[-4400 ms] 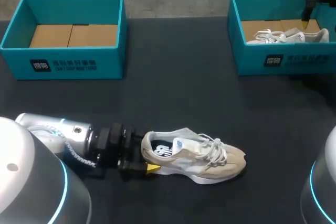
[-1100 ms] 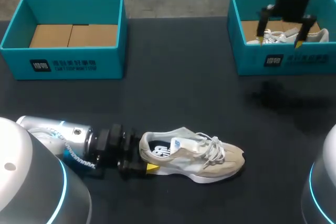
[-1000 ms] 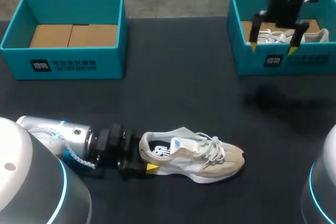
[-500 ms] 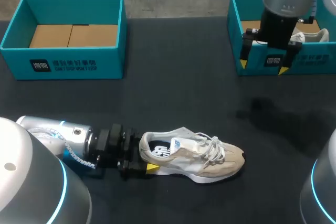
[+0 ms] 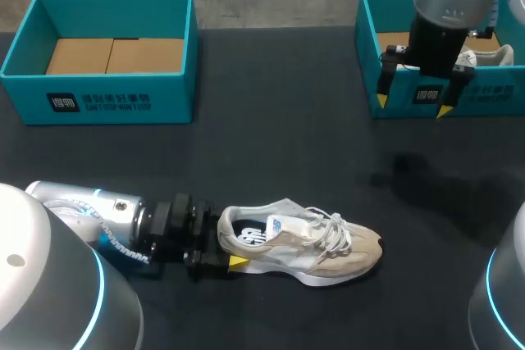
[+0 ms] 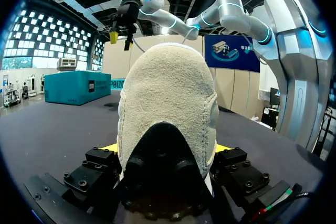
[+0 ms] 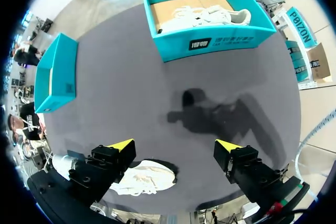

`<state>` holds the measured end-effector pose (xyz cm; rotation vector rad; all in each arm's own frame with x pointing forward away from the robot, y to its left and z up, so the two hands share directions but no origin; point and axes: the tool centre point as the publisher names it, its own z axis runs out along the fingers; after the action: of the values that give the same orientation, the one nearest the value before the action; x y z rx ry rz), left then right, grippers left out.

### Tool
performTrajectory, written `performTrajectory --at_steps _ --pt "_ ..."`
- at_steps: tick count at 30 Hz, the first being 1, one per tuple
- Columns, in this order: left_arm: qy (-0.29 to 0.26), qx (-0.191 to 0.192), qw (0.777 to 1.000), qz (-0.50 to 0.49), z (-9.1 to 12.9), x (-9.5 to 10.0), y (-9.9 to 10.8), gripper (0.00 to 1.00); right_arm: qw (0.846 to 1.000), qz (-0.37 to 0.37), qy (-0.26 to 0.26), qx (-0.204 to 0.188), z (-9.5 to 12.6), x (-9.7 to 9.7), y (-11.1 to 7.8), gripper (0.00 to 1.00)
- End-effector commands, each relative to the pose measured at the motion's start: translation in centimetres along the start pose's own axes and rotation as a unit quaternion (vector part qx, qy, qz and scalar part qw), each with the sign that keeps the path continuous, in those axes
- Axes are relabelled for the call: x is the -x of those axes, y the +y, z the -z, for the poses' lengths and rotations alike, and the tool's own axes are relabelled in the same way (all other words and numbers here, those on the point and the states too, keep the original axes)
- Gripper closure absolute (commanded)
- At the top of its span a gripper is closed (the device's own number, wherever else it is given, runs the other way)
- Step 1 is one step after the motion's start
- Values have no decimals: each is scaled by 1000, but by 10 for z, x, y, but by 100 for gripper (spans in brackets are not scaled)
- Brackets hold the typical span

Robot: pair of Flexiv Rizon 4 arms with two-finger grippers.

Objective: Take the shoe out of the shoebox, open the shoe tongue, remove and reinsert the insole, then place the shoe into the shoebox

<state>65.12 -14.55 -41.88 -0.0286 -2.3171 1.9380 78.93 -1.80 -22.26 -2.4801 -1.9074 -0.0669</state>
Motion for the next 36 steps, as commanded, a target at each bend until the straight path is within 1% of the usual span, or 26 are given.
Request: performTrajectory --at_steps 1,5,10,12,15,18,20,22,36 --pt "1 1 1000 0 2 0 3 100 1000 4 -3 2 -6 -10 -6 0" --pt "1 1 1000 0 2 0 3 100 1000 7 -1 4 -12 -22 -22 0" --pt "1 1 1000 0 2 0 3 100 1000 13 15 0 -22 -37 -50 0" --pt "1 1 1000 0 2 0 3 100 1000 17 11 -5 -27 -48 -62 0" --pt "1 1 1000 0 2 0 3 100 1000 21 13 -3 -33 -60 -75 0" --pt "1 1 1000 0 2 0 3 100 1000 17 9 -2 -39 -66 -88 0" --pt "1 1 1000 0 2 0 3 100 1000 14 16 -9 -44 -70 -95 0" --pt "1 1 1000 0 2 0 3 100 1000 13 19 -16 -45 -73 -101 0" --pt "1 1 1000 0 2 0 3 100 1000 13 19 -16 -45 -73 -101 0"
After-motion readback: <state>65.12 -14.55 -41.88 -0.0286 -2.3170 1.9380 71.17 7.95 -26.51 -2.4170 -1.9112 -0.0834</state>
